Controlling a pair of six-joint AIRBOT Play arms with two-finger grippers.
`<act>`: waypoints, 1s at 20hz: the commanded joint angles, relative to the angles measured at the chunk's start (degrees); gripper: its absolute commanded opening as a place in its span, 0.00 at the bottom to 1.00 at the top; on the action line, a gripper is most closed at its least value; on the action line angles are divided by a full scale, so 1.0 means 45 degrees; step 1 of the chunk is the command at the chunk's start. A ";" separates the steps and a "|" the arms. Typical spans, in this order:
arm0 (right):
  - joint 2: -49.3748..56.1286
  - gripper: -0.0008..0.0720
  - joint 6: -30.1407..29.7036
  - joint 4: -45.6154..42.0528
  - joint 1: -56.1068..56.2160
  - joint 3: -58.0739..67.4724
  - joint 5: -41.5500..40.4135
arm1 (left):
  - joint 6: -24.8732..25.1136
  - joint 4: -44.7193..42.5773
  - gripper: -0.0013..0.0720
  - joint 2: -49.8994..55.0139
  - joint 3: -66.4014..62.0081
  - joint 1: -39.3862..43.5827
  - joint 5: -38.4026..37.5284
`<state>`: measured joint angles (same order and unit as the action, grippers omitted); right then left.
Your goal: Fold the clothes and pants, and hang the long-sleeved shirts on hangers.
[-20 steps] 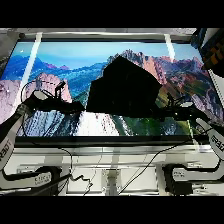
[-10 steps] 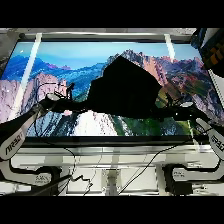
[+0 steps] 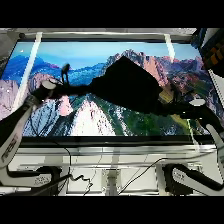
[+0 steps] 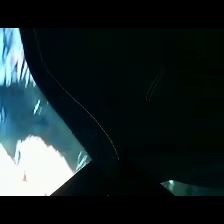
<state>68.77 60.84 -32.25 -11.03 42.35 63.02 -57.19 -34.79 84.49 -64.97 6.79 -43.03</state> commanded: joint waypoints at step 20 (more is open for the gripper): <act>-0.6450 0.06 0.6834 -0.2759 0.2793 0.6703 0.0855 | -0.5285 -0.5693 0.03 -1.2342 -0.0330 -0.0170 -0.1957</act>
<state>39.66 83.18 -31.99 1.23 73.43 70.59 -69.95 -55.94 26.22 -69.19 6.09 -45.93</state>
